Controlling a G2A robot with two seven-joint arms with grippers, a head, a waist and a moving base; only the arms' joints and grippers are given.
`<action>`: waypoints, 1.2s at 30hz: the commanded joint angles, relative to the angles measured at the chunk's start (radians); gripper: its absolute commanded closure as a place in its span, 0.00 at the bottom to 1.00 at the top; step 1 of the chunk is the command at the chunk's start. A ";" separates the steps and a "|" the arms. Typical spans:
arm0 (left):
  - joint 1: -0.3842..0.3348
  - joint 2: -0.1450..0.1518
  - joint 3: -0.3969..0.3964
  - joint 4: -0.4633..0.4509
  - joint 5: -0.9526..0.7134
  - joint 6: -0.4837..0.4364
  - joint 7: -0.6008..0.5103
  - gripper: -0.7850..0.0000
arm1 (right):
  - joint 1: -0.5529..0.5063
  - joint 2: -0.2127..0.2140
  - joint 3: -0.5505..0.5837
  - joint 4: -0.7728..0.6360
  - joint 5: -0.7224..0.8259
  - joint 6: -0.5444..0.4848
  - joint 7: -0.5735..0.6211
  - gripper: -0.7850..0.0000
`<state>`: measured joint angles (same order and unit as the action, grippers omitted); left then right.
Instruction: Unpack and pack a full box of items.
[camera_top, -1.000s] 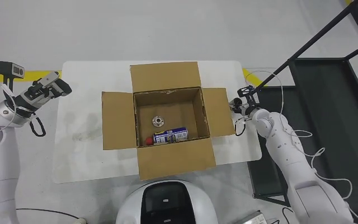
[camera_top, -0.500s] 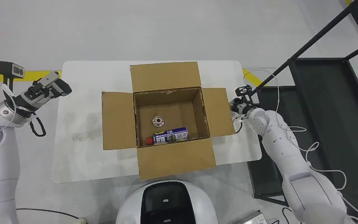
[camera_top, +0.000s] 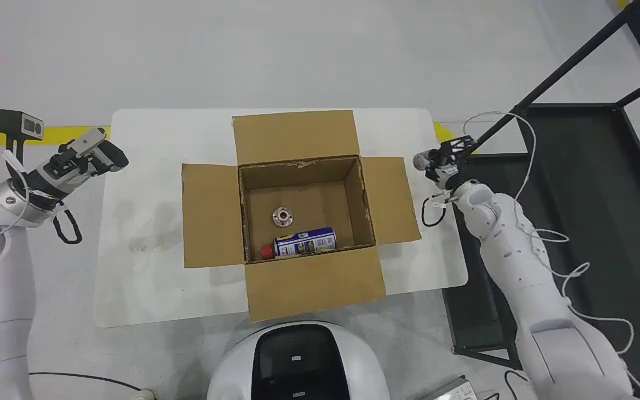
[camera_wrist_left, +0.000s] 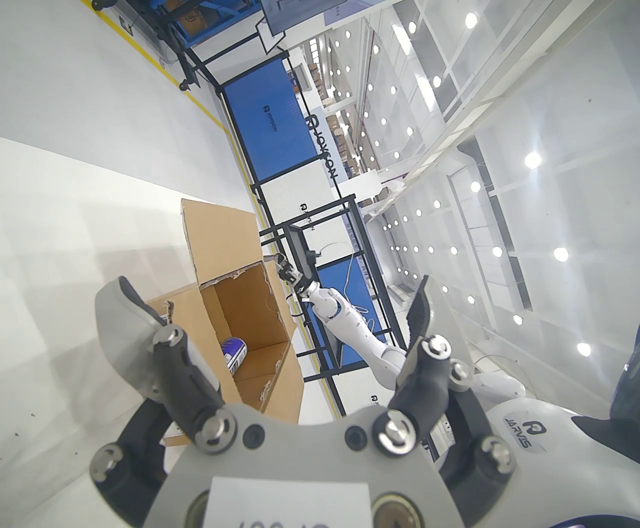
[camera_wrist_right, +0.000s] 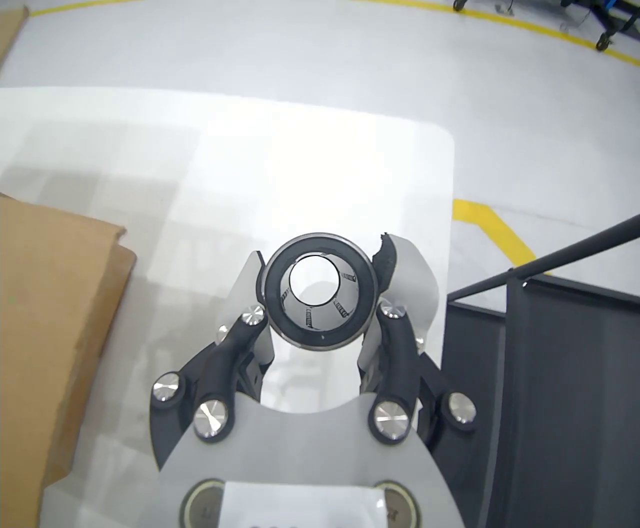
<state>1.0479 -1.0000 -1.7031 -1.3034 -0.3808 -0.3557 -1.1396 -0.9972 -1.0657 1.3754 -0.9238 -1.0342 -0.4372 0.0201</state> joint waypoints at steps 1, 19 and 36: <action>0.000 0.000 0.000 0.000 0.000 0.000 0.000 0.00 | -0.037 0.010 0.036 -0.110 0.009 -0.012 0.011 1.00; 0.000 0.000 0.000 0.000 0.000 0.000 0.000 0.00 | -0.221 0.020 -0.102 -0.719 0.049 -0.257 0.347 1.00; 0.000 0.000 0.000 0.000 0.000 0.000 0.000 0.00 | 0.038 -0.069 -0.457 -0.445 -0.205 -0.092 0.428 1.00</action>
<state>1.0479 -1.0000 -1.7031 -1.3034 -0.3808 -0.3557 -1.1396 -0.9693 -1.1303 0.9304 -1.3845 -1.2419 -0.5322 0.4437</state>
